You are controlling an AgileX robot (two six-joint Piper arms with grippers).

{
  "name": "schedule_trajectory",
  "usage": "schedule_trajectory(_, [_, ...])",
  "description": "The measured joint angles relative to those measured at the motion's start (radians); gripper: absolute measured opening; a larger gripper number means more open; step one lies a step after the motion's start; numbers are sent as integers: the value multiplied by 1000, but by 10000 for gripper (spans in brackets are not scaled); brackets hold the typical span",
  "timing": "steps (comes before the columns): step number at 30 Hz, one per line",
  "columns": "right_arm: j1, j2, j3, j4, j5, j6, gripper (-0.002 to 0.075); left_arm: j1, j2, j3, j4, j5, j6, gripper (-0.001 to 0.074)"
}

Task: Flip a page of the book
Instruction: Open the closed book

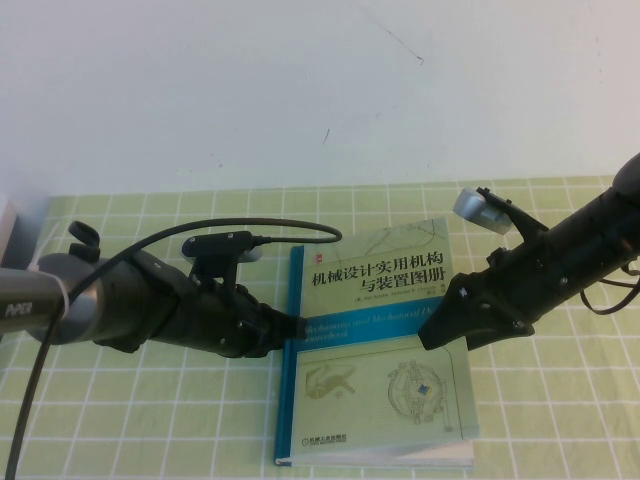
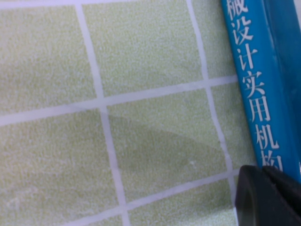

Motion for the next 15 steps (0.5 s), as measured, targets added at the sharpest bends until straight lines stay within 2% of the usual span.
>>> schedule_trajectory(15, [0,0,0,62,0,-30,514,0,0,0,0,0,0,-4])
